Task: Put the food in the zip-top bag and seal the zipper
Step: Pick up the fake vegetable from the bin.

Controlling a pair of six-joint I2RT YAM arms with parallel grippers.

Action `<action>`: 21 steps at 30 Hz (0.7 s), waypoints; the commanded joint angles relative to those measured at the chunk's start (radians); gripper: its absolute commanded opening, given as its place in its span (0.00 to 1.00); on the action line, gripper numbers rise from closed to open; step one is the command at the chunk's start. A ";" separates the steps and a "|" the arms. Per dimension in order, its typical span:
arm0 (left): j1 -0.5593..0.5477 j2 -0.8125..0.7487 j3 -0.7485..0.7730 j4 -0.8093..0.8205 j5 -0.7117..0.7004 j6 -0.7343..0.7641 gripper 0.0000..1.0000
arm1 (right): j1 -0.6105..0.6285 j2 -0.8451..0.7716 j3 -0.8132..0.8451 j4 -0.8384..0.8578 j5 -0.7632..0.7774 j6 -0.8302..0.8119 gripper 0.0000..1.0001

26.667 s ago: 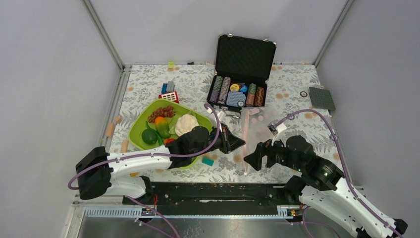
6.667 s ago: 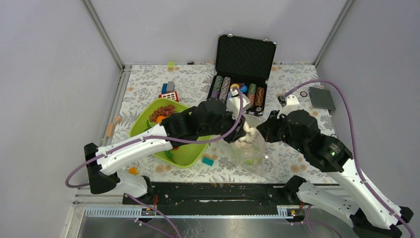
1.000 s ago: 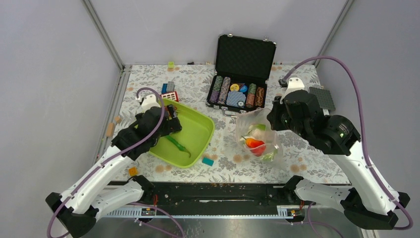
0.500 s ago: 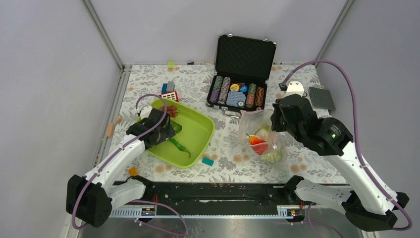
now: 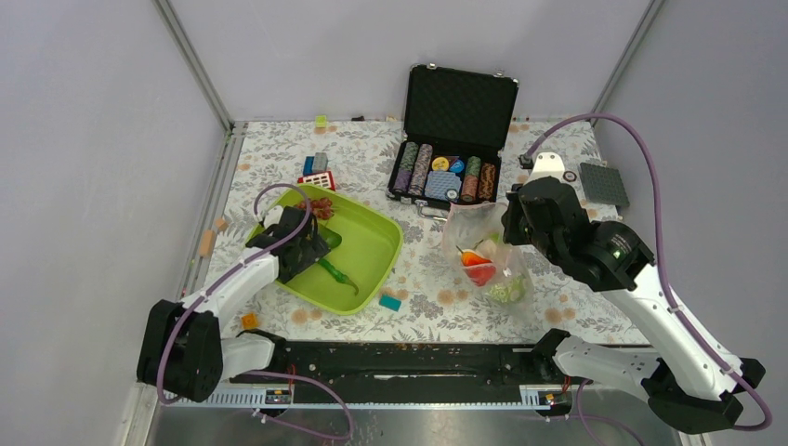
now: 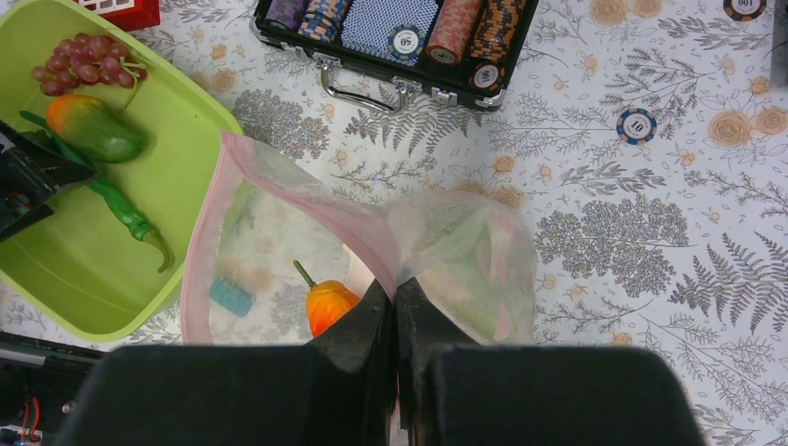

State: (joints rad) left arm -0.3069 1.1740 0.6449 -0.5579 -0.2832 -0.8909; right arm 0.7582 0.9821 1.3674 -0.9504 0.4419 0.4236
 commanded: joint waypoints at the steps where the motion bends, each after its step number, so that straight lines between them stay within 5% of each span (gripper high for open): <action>1: 0.027 0.053 -0.006 0.105 0.024 -0.030 0.86 | 0.000 -0.022 0.000 0.068 0.006 0.008 0.00; 21: 0.054 0.161 -0.003 0.184 0.067 0.008 0.37 | 0.001 -0.039 -0.011 0.075 0.009 -0.002 0.00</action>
State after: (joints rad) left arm -0.2596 1.3319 0.6441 -0.4133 -0.2302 -0.8917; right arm 0.7582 0.9703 1.3514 -0.9306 0.4427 0.4229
